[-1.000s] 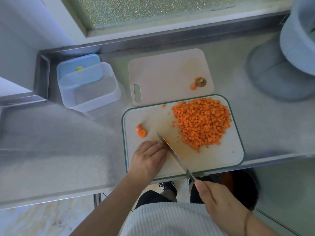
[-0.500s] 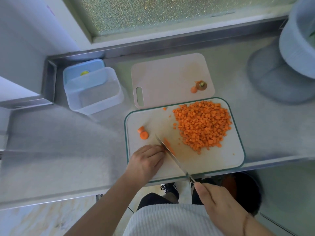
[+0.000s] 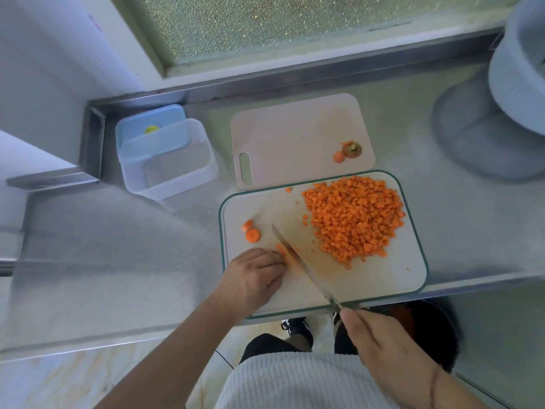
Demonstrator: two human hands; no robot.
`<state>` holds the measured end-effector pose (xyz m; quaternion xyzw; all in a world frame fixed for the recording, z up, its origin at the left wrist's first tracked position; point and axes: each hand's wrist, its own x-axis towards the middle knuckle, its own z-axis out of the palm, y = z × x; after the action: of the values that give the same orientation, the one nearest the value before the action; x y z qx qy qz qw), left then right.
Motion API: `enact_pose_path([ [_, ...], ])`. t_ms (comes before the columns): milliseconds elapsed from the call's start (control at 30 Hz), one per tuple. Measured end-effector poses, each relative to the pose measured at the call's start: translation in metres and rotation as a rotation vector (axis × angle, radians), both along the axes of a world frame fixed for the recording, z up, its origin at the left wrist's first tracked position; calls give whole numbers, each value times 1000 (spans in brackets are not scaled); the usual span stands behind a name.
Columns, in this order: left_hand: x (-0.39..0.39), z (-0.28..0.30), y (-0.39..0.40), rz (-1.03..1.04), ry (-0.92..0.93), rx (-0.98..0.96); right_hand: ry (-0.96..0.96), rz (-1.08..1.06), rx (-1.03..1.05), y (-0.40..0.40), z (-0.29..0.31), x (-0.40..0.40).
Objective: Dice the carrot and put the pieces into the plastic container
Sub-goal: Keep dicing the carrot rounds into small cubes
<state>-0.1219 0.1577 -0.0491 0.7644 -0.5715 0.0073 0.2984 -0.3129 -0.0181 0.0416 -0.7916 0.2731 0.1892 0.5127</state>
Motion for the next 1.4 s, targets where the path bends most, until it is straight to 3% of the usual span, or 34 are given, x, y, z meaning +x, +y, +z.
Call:
enact_pose_path([
  [167,25,11,-4,-67,-17,-15,15,-84,71,-17,4,-19],
  [367,39,14,-19,-128,-11,267,45,-36,-102,-29,1,-31],
  [600,24,17,-24,-140,152,242,44,-122,-61,-23,-6,-32],
  [900,39,18,-37,-256,88,353,64,-120,23,-15,-10,-24],
  [1233,-31,11,-29,360,319,295,-58,-54,-46,16,-19,1],
  [1400,-33,9,-27,450,294,207,-100,-109,-32,15,-22,11],
])
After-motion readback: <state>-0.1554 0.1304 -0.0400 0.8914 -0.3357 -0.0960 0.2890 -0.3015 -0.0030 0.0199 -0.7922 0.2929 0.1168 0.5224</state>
